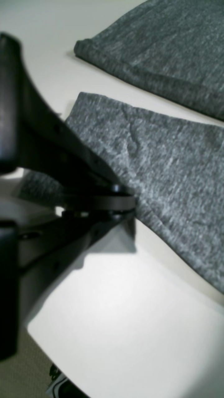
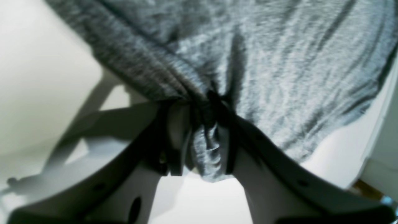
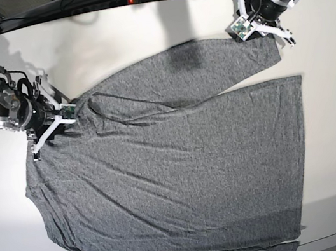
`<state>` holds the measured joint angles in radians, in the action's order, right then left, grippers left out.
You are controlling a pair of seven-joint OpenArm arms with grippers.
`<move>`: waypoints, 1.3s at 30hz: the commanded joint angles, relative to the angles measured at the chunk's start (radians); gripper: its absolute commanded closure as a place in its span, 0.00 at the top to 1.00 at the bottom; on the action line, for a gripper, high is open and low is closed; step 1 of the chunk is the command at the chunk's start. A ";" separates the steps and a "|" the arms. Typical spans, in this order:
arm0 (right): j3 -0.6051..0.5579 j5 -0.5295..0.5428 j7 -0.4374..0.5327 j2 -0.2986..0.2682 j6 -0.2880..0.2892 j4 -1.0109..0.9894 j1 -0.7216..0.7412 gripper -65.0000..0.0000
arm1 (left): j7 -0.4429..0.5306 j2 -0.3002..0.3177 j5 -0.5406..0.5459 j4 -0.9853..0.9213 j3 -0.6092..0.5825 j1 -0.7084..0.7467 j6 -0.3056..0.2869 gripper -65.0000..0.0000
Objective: Fold the T-shirt properly
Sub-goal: 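Move the right gripper to the opposite shoulder edge and grasp it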
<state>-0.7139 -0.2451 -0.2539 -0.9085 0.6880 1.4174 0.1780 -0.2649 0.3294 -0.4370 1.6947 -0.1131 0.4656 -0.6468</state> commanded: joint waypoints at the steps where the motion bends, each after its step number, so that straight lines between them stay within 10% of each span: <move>1: 0.008 -0.001 -0.024 -0.035 0.010 0.004 0.013 0.24 | -0.188 0.012 -0.075 -0.030 -0.001 0.033 -0.051 0.00; 7: 0.008 0.021 -0.035 -0.081 0.010 0.004 0.013 0.00 | -0.188 0.012 -0.074 -0.029 -0.001 0.033 -0.051 0.00; 20: 0.045 0.098 -0.047 -0.087 0.010 0.008 0.013 0.00 | -0.188 0.012 -0.022 -0.023 0.000 0.033 -0.051 0.00; 33: 0.301 0.354 -0.051 -0.080 0.010 0.013 0.013 0.00 | -0.146 0.012 -0.022 0.168 0.002 -0.003 0.391 0.00; 39: 0.302 0.335 -0.060 -0.008 -0.024 -0.023 0.014 0.00 | -0.149 0.012 -0.018 0.167 0.002 -0.095 0.464 0.00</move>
<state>-0.4259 0.0952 -0.3168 -0.8883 0.6758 1.3865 0.1719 -0.4271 0.3325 -0.4507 1.8450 -0.1173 0.3782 -0.2043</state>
